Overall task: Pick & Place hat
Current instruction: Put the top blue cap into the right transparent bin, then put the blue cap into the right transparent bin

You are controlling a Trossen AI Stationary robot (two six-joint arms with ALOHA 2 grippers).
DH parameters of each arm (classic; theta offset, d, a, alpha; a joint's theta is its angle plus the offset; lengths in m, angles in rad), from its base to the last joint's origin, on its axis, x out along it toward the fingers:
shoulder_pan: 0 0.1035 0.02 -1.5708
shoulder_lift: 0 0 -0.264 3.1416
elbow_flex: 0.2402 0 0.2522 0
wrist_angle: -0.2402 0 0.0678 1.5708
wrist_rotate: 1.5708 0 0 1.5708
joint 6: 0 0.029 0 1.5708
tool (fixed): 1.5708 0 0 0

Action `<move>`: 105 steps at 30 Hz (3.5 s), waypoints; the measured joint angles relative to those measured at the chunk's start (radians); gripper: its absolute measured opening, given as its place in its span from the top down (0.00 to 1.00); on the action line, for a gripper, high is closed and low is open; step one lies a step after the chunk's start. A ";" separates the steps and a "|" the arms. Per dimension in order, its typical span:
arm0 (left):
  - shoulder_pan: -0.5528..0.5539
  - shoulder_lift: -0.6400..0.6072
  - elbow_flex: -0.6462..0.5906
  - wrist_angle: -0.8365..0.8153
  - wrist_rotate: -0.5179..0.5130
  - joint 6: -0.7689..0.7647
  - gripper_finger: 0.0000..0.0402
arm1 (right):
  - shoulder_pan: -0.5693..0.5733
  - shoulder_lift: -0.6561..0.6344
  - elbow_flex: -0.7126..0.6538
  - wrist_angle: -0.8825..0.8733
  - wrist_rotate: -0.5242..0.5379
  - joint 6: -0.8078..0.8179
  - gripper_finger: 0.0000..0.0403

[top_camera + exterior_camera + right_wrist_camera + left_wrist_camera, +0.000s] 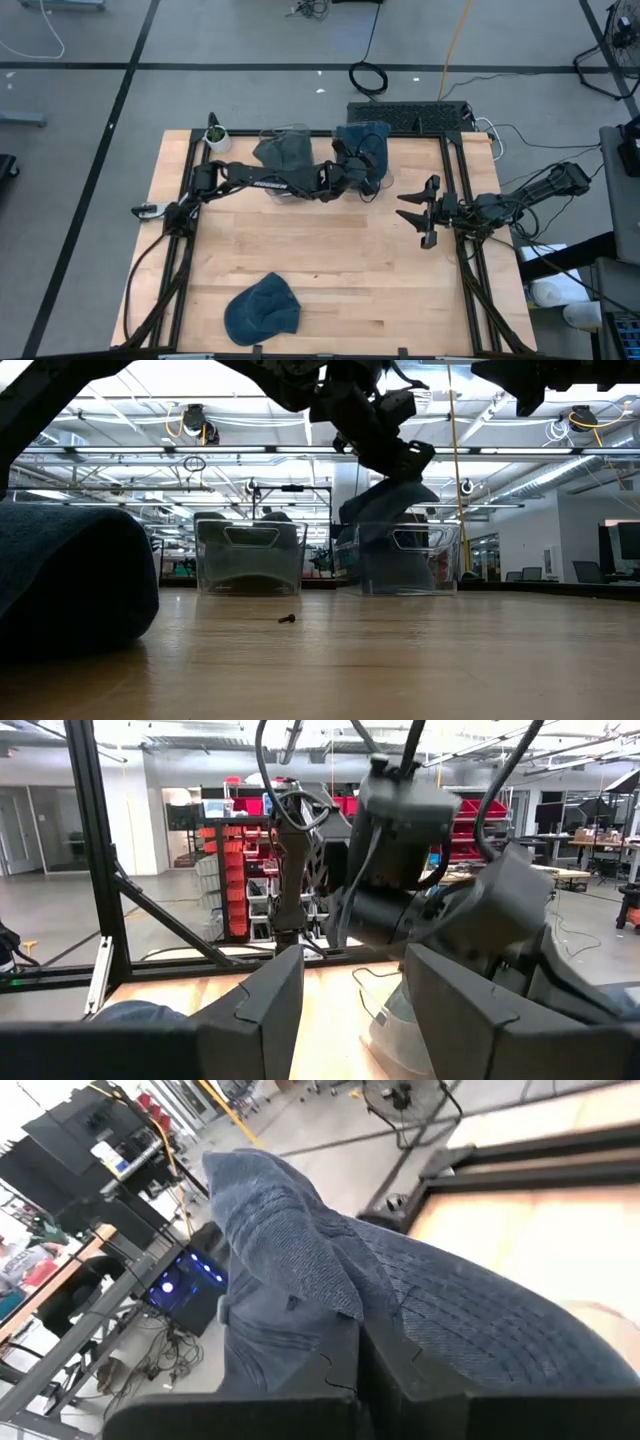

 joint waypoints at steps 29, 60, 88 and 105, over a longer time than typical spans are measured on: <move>0.031 0.006 0.000 -0.126 0.052 -0.122 0.94 | 0.000 0.000 0.000 -0.009 0.000 0.002 0.59; 0.070 0.003 0.159 -0.458 0.255 -0.015 0.80 | 0.000 0.000 0.000 -0.016 0.001 0.024 0.59; 0.164 -0.019 -0.138 -0.142 0.561 -0.022 0.94 | 0.000 0.000 0.000 -0.020 0.004 0.010 0.59; -0.012 -0.278 -0.127 -0.260 0.342 0.150 0.88 | 0.000 0.014 -0.002 -0.027 0.005 0.020 0.59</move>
